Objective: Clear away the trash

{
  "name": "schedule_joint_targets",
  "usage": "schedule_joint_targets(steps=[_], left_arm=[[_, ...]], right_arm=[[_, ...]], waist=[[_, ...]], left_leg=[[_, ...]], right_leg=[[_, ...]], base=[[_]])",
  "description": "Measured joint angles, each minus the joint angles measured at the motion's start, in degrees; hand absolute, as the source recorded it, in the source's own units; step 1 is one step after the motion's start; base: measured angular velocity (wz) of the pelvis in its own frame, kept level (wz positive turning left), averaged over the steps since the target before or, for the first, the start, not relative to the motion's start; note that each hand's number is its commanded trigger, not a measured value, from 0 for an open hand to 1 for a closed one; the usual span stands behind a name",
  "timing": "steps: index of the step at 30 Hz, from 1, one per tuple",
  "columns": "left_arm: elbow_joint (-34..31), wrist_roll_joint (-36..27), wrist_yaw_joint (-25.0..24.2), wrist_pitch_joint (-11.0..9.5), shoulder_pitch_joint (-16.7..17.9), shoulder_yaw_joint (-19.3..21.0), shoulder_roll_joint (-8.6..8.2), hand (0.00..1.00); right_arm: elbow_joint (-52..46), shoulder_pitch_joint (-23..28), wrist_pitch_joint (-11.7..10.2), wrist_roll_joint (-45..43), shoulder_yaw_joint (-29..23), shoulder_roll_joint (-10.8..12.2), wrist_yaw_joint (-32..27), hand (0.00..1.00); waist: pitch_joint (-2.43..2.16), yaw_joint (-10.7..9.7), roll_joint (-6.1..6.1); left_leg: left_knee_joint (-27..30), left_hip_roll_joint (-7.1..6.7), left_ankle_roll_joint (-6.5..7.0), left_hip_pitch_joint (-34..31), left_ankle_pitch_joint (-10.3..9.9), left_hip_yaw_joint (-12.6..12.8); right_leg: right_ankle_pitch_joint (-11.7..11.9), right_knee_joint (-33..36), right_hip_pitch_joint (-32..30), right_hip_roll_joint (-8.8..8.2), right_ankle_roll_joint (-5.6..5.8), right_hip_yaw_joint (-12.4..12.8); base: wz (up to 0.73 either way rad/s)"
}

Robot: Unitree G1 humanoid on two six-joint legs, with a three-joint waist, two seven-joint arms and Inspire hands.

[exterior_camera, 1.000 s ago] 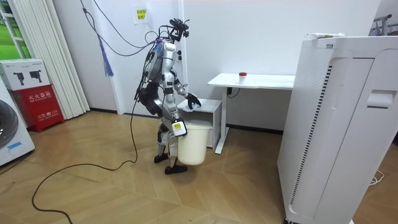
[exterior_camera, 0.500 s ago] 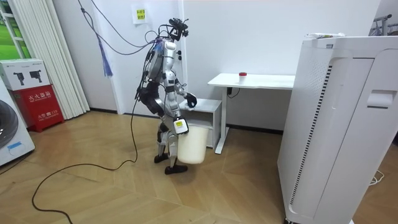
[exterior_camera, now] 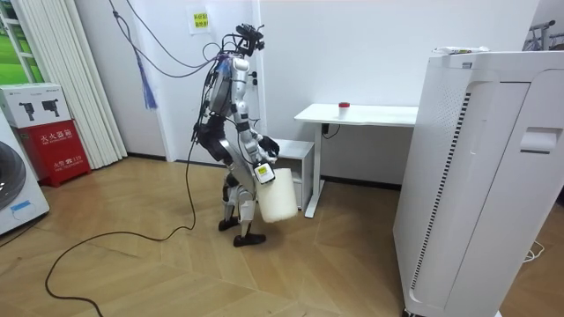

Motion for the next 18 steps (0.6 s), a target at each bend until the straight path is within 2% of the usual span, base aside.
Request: schedule_joint_targets(steps=[2,4,10,11,12,13,18], left_arm=[[-0.4,-0.1,-3.2,-0.4,0.5,-1.3,-1.62,1.00],[-1.0,-1.3,-5.4,-0.4,0.5,-2.1,-2.19,1.00],[-2.5,-4.4,-11.4,-0.5,1.2,-4.9,-2.50,1.00],[-2.7,-4.4,-12.0,-0.5,1.3,-5.8,-2.55,0.71],[-2.8,-4.4,-12.3,-0.5,1.3,-5.9,-2.60,0.31],[-2.8,-4.4,-12.8,-0.5,1.3,-5.9,-2.62,0.00],[-4.4,-4.4,-13.2,-0.5,1.5,-6.0,-2.64,0.00]], right_arm=[[0.0,-0.1,0.0,-0.4,0.2,1.2,0.2,1.00],[0.0,0.0,0.0,-0.5,0.5,1.6,0.7,1.00],[-0.1,-0.3,-0.1,-0.6,2.3,2.9,0.8,1.00],[-0.1,-0.2,0.0,-0.6,2.3,3.2,0.8,1.00],[-0.1,-0.2,0.0,-0.6,2.3,3.2,0.8,1.00],[-0.1,-0.2,0.0,-0.6,2.3,3.2,0.9,1.00],[-0.1,-0.2,0.0,-0.4,2.3,3.3,0.8,1.00]], waist=[[-0.42,-0.1,-0.68],[-0.57,-0.1,-0.92],[-0.58,-0.1,-1.05],[-0.58,-0.2,-1.07],[-0.57,-0.2,-1.07],[-0.57,-0.2,-1.07],[-0.58,-0.1,-1.07]], left_leg=[[0.0,0.11,0.01,0.4,0.0,0.5],[0.0,0.17,0.02,0.4,0.0,0.6],[0.1,0.12,0.02,0.5,0.0,0.6],[0.0,0.12,0.02,0.5,0.0,0.6],[0.0,0.12,0.02,0.5,0.0,0.6],[0.0,0.11,0.03,0.5,0.0,0.6],[0.0,0.10,0.07,0.2,0.0,0.6]], right_leg=[[0.1,0.0,0.0,0.11,-0.02,0.5],[0.2,0.0,0.0,0.16,-0.06,0.5],[0.2,0.2,0.0,0.13,-0.06,0.7],[0.2,0.1,0.0,0.12,-0.06,0.6],[0.2,0.1,0.0,0.12,-0.06,0.6],[0.2,0.1,0.0,0.10,-0.05,0.6],[0.2,0.1,-0.3,0.05,-0.05,0.6]], base=[[-0.12],[-0.02],[0.00],[0.00],[0.00],[0.00],[0.00]])
